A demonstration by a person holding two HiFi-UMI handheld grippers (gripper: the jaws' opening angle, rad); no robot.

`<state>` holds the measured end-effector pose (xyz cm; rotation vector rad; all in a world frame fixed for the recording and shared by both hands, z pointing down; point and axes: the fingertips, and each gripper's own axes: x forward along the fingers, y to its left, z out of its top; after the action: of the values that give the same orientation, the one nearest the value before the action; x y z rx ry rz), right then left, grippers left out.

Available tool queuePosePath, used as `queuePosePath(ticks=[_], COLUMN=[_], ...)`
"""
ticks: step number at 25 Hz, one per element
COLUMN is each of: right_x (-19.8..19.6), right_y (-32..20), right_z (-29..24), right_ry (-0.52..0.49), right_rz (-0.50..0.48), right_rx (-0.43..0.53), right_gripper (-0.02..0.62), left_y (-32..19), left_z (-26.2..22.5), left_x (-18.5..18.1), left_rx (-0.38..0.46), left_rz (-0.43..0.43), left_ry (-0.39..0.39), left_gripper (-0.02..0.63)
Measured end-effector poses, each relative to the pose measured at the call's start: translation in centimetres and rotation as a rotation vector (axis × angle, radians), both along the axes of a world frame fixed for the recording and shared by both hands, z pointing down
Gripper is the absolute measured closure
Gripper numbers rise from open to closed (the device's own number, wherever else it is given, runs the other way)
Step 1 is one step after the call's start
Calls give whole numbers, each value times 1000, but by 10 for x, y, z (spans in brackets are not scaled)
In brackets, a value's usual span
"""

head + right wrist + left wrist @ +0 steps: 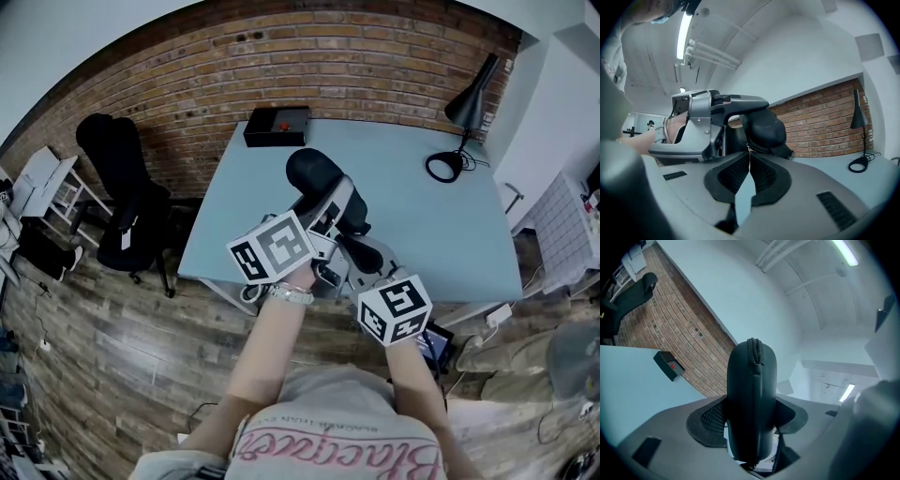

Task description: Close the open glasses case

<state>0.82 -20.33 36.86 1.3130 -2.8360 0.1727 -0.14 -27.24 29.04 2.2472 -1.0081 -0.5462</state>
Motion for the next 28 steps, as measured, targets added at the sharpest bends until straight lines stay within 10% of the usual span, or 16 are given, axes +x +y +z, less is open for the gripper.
queuePosePath(ticks=[28], right_x=[41], right_y=[-2], right_z=[3], right_ry=[40], right_rz=[17], right_rx=[1], right_gripper=[578], left_y=[18], left_z=[-4], left_x=[-4], left_rx=[66], left_rz=[216], left_ry=[52], left_gripper=[347])
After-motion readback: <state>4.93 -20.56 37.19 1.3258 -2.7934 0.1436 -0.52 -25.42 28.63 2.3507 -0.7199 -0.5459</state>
